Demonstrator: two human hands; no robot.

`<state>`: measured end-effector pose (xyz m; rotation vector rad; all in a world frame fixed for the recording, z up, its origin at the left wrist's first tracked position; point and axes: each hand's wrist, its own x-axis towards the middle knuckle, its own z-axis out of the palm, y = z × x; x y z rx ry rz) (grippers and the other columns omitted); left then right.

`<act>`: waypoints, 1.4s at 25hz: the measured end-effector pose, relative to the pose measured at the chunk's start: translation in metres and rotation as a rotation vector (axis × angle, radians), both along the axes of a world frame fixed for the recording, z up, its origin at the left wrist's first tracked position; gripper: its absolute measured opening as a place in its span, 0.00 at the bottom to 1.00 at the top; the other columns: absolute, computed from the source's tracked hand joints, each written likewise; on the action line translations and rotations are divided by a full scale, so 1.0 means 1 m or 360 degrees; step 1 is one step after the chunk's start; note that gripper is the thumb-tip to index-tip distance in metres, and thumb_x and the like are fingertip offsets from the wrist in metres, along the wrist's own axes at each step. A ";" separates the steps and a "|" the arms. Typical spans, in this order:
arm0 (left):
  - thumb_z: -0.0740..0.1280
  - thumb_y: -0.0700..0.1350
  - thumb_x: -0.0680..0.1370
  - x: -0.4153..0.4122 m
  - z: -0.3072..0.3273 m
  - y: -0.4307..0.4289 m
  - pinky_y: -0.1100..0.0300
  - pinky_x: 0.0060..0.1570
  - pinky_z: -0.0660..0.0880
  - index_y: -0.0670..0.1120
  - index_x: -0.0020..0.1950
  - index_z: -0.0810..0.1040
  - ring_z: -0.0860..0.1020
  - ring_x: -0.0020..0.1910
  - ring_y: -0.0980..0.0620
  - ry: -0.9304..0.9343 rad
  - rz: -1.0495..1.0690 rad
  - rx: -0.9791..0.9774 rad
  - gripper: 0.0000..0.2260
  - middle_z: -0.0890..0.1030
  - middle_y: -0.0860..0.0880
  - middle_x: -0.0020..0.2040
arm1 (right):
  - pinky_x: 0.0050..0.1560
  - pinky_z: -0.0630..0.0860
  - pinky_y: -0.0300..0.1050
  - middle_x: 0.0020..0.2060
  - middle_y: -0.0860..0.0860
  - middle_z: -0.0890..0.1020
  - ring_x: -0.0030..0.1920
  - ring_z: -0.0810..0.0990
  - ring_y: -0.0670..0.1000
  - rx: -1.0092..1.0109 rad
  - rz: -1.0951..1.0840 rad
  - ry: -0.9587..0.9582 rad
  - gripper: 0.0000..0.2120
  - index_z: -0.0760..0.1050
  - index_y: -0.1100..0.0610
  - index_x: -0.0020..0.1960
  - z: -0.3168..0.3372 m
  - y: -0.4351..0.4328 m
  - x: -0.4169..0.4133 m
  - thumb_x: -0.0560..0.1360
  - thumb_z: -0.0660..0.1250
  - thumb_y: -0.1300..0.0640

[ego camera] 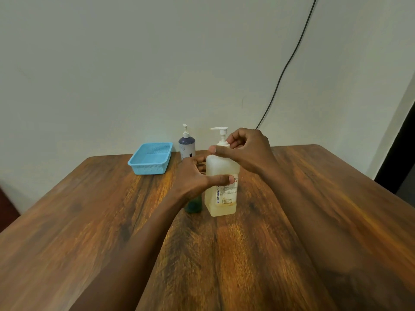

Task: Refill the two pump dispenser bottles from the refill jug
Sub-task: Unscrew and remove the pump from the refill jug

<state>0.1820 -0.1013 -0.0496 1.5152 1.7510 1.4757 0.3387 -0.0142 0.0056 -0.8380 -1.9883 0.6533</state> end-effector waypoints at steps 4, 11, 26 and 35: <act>0.85 0.52 0.63 -0.002 0.000 -0.002 0.58 0.51 0.84 0.57 0.56 0.79 0.85 0.50 0.59 -0.0102 -0.0012 0.0015 0.25 0.86 0.54 0.54 | 0.61 0.82 0.48 0.61 0.50 0.85 0.59 0.84 0.46 -0.0335 0.0547 0.0091 0.19 0.77 0.53 0.70 0.002 0.006 0.005 0.80 0.71 0.56; 0.85 0.56 0.61 0.000 -0.003 0.000 0.60 0.51 0.83 0.57 0.58 0.78 0.84 0.52 0.58 -0.0018 0.0040 0.0005 0.29 0.84 0.57 0.55 | 0.42 0.78 0.31 0.44 0.45 0.84 0.42 0.82 0.41 0.0142 -0.0039 -0.0018 0.23 0.82 0.53 0.56 -0.002 -0.009 -0.002 0.69 0.79 0.39; 0.85 0.56 0.63 0.000 -0.012 0.003 0.59 0.52 0.82 0.52 0.62 0.79 0.84 0.55 0.57 0.0031 0.0061 -0.0067 0.31 0.85 0.54 0.59 | 0.44 0.81 0.40 0.45 0.44 0.86 0.43 0.83 0.45 -0.0082 0.0082 0.0246 0.14 0.87 0.50 0.53 -0.001 0.001 0.005 0.73 0.77 0.43; 0.84 0.53 0.60 -0.001 -0.021 0.001 0.55 0.54 0.83 0.48 0.65 0.79 0.84 0.57 0.53 -0.0056 0.0046 -0.0159 0.36 0.84 0.53 0.59 | 0.42 0.80 0.43 0.43 0.52 0.88 0.41 0.82 0.46 -0.0361 0.0282 0.0978 0.09 0.86 0.59 0.53 0.013 0.019 0.026 0.76 0.77 0.55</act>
